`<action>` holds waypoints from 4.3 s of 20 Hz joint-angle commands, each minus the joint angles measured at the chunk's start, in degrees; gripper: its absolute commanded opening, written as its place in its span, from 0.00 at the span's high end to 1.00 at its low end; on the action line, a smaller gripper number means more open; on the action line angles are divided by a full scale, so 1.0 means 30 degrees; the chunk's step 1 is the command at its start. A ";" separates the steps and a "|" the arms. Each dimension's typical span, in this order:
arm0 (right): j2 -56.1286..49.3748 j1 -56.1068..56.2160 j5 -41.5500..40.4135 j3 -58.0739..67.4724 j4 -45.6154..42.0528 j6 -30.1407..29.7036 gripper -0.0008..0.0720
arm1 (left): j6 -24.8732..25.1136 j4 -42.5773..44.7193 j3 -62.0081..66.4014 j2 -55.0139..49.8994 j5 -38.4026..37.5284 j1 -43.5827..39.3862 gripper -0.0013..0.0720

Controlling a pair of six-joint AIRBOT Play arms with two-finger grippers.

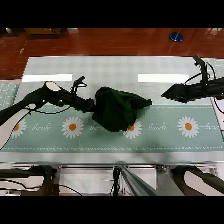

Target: Fold the shirts.

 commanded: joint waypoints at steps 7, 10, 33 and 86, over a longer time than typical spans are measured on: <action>-0.0743 0.6943 -0.2790 -0.0204 0.1858 0.0721 0.24 | 0.0619 -0.0372 0.0240 -0.0248 -0.0780 0.0015 0.95; -0.2681 0.8699 -0.2936 -0.0204 0.1967 0.1428 0.24 | 0.0678 -0.0379 0.0240 -0.0175 -0.0809 0.0015 0.95; 0.7395 -0.1421 -0.2106 1.0469 0.9165 0.3570 0.95 | -0.1231 -0.0350 1.3653 1.6932 -0.2069 0.9908 0.96; -0.9071 0.2499 -0.9566 1.0783 -0.3687 0.3286 0.59 | -0.1800 0.1195 0.6790 0.2718 0.2149 0.6958 0.33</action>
